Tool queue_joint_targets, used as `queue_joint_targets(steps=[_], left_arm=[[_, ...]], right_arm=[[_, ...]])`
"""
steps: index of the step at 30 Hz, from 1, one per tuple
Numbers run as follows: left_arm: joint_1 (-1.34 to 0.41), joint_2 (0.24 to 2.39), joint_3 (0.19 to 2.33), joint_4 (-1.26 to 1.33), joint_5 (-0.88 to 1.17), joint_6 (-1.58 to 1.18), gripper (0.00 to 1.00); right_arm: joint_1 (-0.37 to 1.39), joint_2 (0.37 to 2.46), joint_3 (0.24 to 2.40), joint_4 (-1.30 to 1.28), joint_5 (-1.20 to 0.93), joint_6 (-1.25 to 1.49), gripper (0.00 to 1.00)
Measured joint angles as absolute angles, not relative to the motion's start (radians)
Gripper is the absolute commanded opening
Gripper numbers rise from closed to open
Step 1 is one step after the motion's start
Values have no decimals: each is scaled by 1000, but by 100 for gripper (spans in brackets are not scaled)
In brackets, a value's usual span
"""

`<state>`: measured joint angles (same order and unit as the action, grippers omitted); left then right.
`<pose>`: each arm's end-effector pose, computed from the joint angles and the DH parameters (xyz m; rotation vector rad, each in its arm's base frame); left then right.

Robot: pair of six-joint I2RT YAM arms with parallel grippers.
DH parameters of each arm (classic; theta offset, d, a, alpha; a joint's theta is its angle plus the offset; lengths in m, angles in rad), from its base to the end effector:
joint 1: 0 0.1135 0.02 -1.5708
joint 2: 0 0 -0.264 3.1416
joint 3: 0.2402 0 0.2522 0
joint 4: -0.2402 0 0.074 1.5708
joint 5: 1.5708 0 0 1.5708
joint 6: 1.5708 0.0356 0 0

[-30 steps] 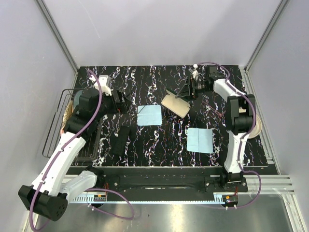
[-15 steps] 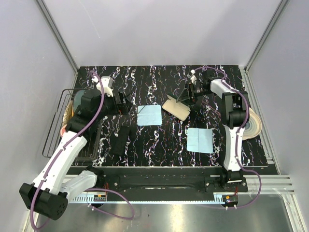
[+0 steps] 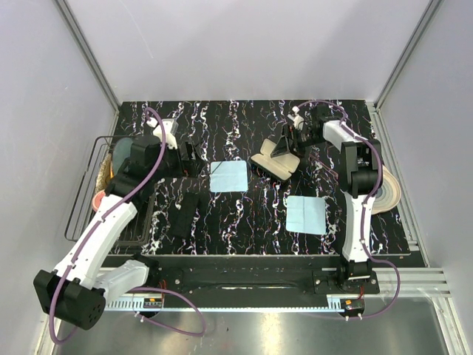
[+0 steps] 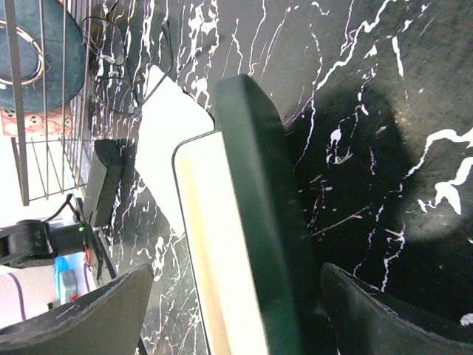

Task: Organize the sunglasses
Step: Place the opened sunglasses case at the center of the board.

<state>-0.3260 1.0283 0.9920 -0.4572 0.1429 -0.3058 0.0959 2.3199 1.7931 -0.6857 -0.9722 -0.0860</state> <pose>0.2133 -0.0775 0.3389 0.1111 2.0997 -0.5329 0.4697 0.0747 0.1474 -0.4638 2.4602 1.3190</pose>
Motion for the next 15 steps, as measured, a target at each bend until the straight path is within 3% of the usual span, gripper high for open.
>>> queue_joint_targets(steps=[15], left_arm=[[-326, 1029, 992, -478, 142, -291, 99]], right_arm=[[105, 2067, 1753, -628, -745, -64, 100]])
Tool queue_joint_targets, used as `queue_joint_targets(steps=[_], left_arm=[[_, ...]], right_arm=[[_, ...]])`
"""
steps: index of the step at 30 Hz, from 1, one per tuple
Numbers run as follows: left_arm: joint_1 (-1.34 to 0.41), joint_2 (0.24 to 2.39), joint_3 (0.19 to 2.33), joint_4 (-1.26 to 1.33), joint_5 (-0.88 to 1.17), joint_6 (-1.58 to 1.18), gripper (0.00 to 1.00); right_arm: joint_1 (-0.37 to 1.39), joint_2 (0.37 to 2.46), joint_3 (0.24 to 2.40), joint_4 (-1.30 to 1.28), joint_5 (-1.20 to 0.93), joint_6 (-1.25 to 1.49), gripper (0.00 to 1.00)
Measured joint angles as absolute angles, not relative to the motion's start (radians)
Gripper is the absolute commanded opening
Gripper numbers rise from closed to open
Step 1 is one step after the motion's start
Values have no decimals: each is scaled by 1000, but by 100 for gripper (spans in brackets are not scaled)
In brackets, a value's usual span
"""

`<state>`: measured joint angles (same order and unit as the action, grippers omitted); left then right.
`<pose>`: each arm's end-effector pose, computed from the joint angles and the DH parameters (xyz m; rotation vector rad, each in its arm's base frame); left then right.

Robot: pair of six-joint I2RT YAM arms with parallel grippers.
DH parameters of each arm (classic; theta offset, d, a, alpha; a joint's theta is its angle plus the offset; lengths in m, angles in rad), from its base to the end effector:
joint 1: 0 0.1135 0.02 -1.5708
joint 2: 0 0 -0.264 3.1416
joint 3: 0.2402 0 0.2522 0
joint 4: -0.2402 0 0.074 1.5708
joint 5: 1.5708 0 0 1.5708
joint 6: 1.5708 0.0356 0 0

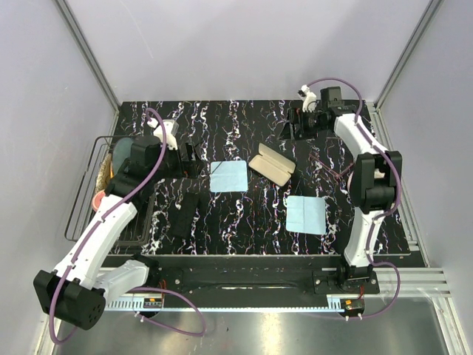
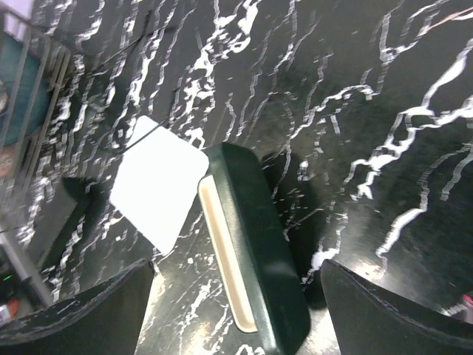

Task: Organize the sunglasses
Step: Place the opened sunglasses case at the center of the board, then adjust the opened sunglasses case at the center of the board.

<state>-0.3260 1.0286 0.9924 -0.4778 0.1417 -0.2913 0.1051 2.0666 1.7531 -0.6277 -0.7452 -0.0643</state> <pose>0.2124 -0.0771 0.3370 0.1246 2.1181 -0.5193 0.4510 0.0719 0.2463 -0.5017 2.3390 0.9431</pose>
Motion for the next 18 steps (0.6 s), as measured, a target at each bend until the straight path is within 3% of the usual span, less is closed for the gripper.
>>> queue_joint_targets(steps=[5, 8, 12, 18], left_arm=[[-326, 1029, 992, -478, 142, -291, 99], [-326, 1029, 992, -478, 142, -291, 99], [-326, 1029, 992, -478, 142, -291, 99], [-326, 1029, 992, -476, 143, -292, 99]], right_arm=[[160, 1953, 1670, -566, -584, -52, 95], [255, 1912, 1610, -518, -493, -34, 83], [383, 1885, 1482, -424, -445, 52, 53], [412, 1861, 1290, -347, -391, 175, 34]])
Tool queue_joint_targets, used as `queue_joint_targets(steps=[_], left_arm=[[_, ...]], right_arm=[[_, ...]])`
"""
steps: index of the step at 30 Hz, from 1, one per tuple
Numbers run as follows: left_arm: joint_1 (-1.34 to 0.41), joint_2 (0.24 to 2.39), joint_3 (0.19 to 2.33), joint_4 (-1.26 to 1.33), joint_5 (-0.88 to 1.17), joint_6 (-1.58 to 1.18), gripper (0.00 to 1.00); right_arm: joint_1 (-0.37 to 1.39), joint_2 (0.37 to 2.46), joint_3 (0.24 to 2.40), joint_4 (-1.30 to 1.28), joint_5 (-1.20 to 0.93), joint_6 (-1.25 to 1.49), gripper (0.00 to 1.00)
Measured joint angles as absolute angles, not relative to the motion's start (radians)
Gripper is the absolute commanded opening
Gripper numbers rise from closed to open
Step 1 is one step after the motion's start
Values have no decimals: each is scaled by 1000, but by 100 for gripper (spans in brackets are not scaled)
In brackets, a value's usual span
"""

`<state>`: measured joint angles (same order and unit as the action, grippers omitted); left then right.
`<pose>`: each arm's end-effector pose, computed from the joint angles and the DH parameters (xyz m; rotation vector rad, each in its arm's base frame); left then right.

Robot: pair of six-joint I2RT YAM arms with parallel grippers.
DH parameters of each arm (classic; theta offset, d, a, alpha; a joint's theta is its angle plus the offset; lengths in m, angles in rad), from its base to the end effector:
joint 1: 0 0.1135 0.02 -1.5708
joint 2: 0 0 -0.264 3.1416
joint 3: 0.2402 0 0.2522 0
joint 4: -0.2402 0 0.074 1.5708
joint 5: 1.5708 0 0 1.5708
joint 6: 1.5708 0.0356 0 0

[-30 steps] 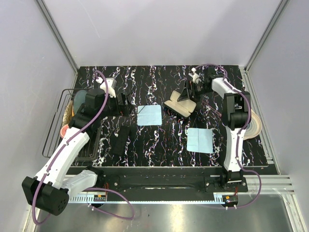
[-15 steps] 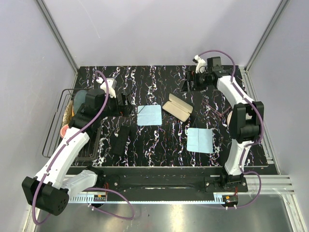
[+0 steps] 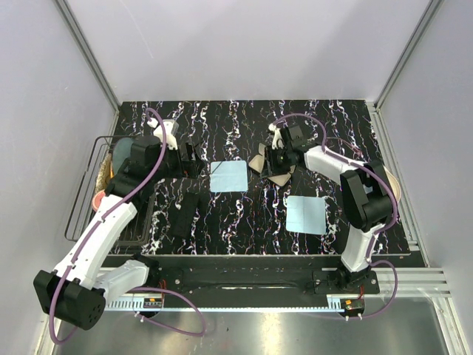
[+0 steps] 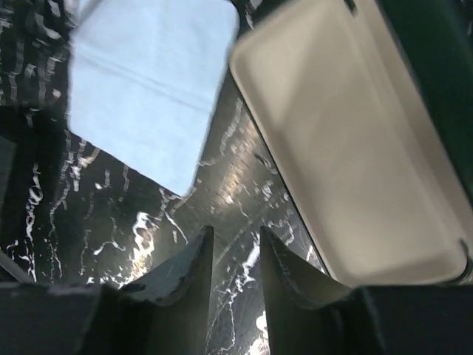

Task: Organize the sunglasses
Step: Adjust the opened sunglasses case at the center of the board.

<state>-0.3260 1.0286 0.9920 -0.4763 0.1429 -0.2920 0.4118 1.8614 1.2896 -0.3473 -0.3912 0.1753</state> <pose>0.2124 -0.0772 0.3370 0.1247 2.1171 -0.5211 0.3602 0.1721 0.1993 -0.4673 2.4961 0.7283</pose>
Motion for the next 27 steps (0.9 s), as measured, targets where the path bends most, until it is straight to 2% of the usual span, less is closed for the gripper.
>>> queue_joint_targets(steps=[4, 13, 21, 24, 26, 27], left_arm=[[-326, 1030, 990, -464, 151, -298, 99], [-326, 1065, 987, -452, 177, -311, 99], [-326, 1066, 987, -450, 184, -315, 99], [-326, 1074, 987, -450, 188, -321, 99], [-326, 1080, 987, -450, 191, -326, 99], [-326, 1082, 987, -450, 192, -327, 99]], right_arm=[[412, 1860, 1200, -313, -324, 242, 25], [412, 1860, 1129, -252, -150, 361, 22], [389, 1857, 1106, -212, -78, 442, 25], [383, 1853, 1103, -211, -70, 451, 34], [382, 1835, 1089, -212, -69, 455, 49], [381, 1817, 1073, -215, -69, 460, 63]])
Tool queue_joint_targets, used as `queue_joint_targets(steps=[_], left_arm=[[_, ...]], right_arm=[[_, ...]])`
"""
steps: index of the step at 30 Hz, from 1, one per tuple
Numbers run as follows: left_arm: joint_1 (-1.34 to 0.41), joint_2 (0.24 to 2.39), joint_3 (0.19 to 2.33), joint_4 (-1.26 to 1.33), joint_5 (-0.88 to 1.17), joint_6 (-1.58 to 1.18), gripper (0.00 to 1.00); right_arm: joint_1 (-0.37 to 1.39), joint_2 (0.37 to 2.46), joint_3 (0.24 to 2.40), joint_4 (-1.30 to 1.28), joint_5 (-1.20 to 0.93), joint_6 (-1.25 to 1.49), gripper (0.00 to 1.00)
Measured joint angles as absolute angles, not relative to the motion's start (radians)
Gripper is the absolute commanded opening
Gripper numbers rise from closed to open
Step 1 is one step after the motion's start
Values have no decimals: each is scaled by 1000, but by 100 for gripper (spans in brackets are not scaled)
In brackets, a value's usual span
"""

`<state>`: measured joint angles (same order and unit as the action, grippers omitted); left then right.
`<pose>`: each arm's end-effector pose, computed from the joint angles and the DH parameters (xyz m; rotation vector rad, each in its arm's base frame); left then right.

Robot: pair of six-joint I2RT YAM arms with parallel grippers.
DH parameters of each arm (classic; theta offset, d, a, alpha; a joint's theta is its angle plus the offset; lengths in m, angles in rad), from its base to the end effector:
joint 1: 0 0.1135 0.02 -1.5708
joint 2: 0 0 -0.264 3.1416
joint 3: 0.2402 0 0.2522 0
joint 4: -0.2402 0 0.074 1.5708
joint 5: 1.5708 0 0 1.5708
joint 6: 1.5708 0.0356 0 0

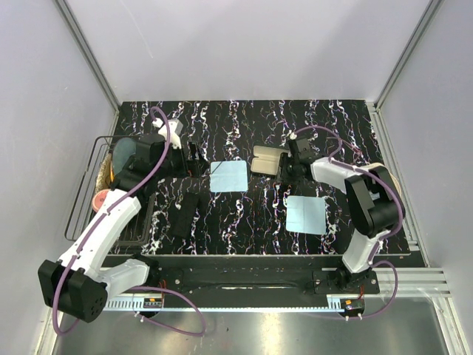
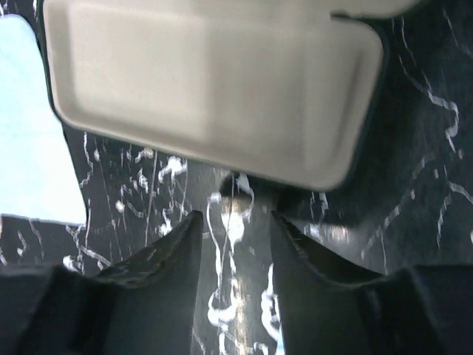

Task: Organize the sunglasses
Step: Adjust the opened sunglasses case at the center of the board, then pick up the corner of the glasses cleaning cloth from the center of the board.

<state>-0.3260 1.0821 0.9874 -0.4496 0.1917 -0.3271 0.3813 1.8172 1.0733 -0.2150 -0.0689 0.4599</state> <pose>0.2240 -0.0829 0.3267 0.1157 2.1576 -0.5866 0.3408 0.1393 0.1582 0.0733 2.5787 0.4138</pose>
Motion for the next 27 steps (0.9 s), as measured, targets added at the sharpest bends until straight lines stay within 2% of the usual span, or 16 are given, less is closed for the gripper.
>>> queue_joint_targets(steps=[1, 10, 13, 14, 15, 16, 21, 27], left_arm=[[-326, 1084, 987, -450, 193, -330, 99], [-326, 1084, 986, -449, 194, -332, 99], [-326, 1084, 985, -448, 189, -332, 99], [-326, 1082, 982, -445, 186, -332, 99], [-326, 1081, 978, -444, 183, -332, 99], [-326, 1078, 973, -442, 179, -332, 99], [-326, 1062, 957, -442, 168, -332, 99], [-326, 1061, 957, -440, 160, -332, 99]], right_arm=[[381, 1794, 1056, -227, -69, 462, 99], [381, 1564, 992, -348, -38, 453, 100], [381, 1532, 986, -376, -16, 465, 74], [381, 1531, 986, -383, -16, 468, 63], [381, 1533, 985, -392, -15, 474, 48], [381, 1534, 985, -399, -14, 476, 42], [389, 1557, 985, -419, 23, 527, 38], [424, 1625, 986, -440, 69, 564, 40]])
